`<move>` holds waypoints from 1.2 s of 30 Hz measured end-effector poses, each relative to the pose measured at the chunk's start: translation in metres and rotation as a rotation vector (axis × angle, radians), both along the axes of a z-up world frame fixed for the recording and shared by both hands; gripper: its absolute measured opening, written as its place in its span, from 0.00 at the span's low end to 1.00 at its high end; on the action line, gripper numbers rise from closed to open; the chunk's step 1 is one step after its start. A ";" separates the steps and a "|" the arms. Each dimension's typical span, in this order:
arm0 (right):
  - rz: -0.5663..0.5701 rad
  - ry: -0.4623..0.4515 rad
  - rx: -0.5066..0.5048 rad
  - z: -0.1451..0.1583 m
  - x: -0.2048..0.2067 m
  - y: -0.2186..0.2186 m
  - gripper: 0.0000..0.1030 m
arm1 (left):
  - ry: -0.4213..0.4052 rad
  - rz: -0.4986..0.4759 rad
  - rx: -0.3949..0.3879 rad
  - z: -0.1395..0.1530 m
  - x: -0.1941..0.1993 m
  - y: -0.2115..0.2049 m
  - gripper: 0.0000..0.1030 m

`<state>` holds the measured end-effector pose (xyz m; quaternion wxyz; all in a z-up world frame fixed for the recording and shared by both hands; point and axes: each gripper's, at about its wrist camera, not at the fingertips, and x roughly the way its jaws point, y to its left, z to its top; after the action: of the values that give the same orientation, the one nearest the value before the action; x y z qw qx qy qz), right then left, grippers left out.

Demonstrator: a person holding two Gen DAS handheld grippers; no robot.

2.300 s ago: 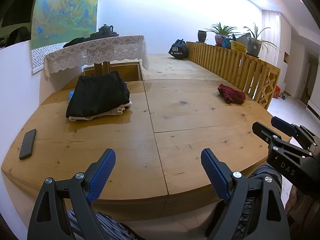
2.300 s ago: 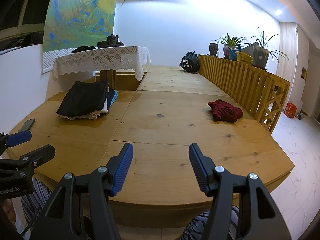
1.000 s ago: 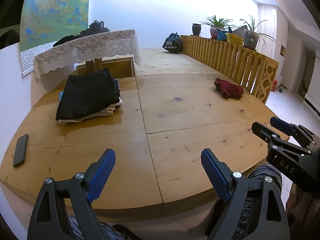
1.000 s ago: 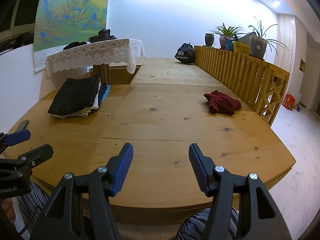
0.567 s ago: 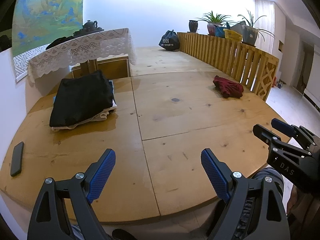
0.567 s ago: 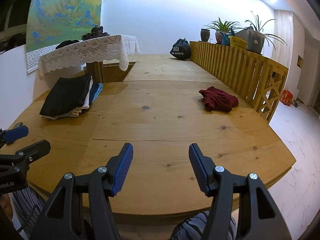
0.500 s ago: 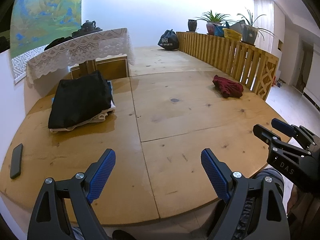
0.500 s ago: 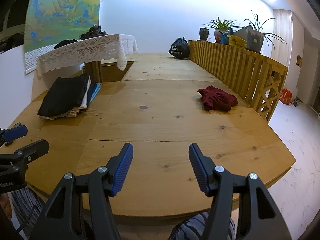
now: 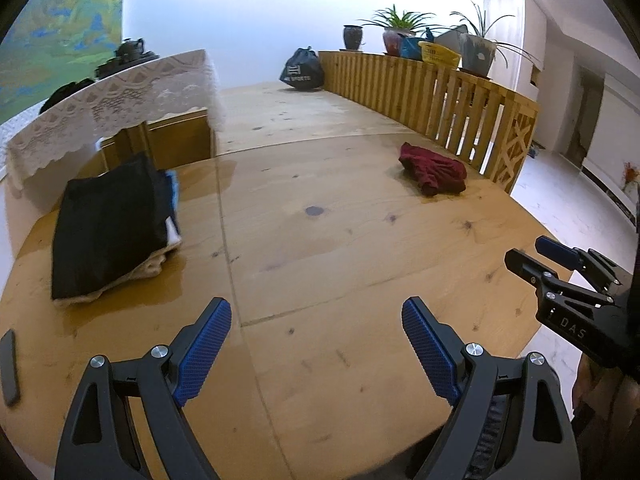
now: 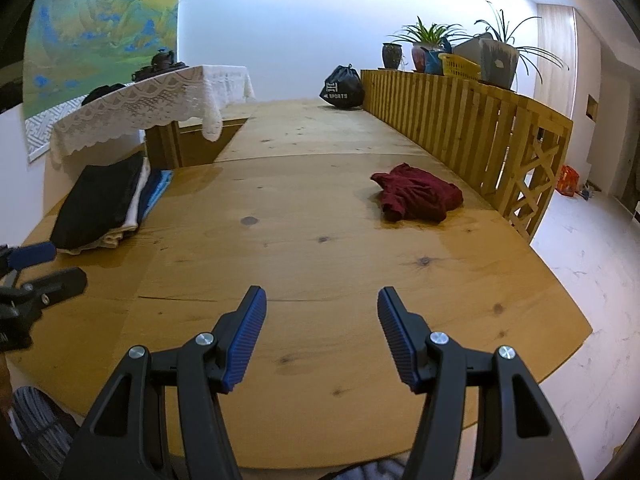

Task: Fold clothes
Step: 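Move both tools toward the crumpled dark red shirt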

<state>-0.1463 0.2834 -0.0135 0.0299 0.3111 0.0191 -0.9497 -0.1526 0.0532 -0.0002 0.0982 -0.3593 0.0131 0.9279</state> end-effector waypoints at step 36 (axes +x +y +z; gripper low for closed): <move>-0.260 -0.362 -0.261 -0.072 -0.322 0.244 0.56 | -0.348 -0.241 0.014 -0.075 -0.359 0.210 0.84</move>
<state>-0.4678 0.5269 -0.0854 -0.0497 0.4692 -0.1497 -0.8689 -0.5119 0.2627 -0.0752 0.2117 -0.5093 0.0324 0.8335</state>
